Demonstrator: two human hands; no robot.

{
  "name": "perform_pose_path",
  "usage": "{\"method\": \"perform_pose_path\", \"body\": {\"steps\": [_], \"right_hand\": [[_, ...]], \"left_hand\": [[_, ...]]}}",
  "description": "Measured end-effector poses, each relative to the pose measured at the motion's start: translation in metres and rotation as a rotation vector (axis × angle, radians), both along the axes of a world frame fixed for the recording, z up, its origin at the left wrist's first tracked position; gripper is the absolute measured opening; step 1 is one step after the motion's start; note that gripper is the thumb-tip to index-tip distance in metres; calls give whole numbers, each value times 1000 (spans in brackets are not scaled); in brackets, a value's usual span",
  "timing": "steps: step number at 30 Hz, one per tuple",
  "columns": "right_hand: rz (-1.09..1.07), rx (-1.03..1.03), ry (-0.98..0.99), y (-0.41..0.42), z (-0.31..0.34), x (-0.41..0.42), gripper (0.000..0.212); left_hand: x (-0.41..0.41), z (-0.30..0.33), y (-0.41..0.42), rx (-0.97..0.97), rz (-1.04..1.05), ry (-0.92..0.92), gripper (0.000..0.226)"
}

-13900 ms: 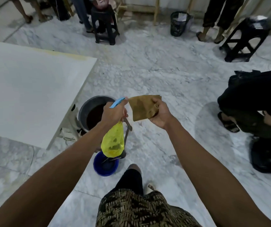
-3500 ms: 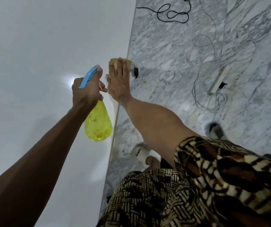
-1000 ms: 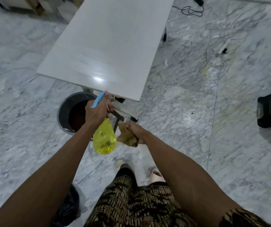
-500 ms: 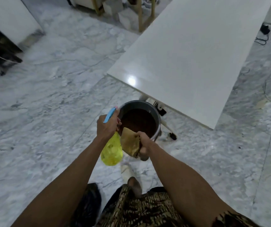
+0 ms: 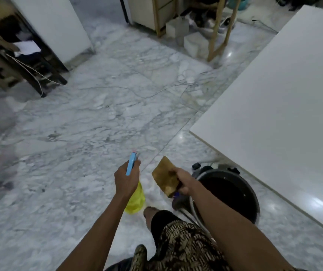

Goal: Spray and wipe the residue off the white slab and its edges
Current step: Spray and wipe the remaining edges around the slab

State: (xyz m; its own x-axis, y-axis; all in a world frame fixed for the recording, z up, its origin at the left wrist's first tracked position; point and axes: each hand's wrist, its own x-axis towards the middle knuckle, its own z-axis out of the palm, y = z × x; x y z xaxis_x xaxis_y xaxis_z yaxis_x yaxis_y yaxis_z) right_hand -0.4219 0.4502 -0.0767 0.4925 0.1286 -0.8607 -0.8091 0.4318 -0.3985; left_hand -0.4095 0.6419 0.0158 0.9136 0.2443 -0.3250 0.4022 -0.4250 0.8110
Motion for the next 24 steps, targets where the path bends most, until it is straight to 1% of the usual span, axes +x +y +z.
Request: {"method": "perform_pose_path", "body": {"steps": [2,3,5,7,8,10,11,14,17,19,24], "right_hand": [[-13,-25,-5,6,-3,38,38],[-17,-47,-5,10,-9,63,45],[-43,-95,-14,12,-20,104,52],[-137,-111,-2,15,-26,147,52],[-201,-101,10,16,-26,166,50],[-329,-75,23,18,-21,197,49],[-377,-70,17,18,-16,209,50],[-489,-124,13,-1,4,250,52],[-591,-166,-9,-31,19,285,54],[-719,-194,-34,-55,27,306,47],[-1031,-283,-77,-113,33,347,31]], "left_hand": [[39,-4,6,29,-55,0,42],[66,-8,10,18,-68,-12,40],[108,-11,12,-25,-100,-58,27],[153,-14,16,-90,-118,-121,7],[174,-14,17,-115,-115,-158,7],[222,-11,14,-164,-75,-211,21],[244,-6,8,-199,-48,-222,25],[309,12,-25,-312,-61,-219,27],[360,21,-60,-449,-208,-189,19],[395,16,-85,-484,-369,-135,14],[478,0,-156,-550,-707,-45,14]]}}
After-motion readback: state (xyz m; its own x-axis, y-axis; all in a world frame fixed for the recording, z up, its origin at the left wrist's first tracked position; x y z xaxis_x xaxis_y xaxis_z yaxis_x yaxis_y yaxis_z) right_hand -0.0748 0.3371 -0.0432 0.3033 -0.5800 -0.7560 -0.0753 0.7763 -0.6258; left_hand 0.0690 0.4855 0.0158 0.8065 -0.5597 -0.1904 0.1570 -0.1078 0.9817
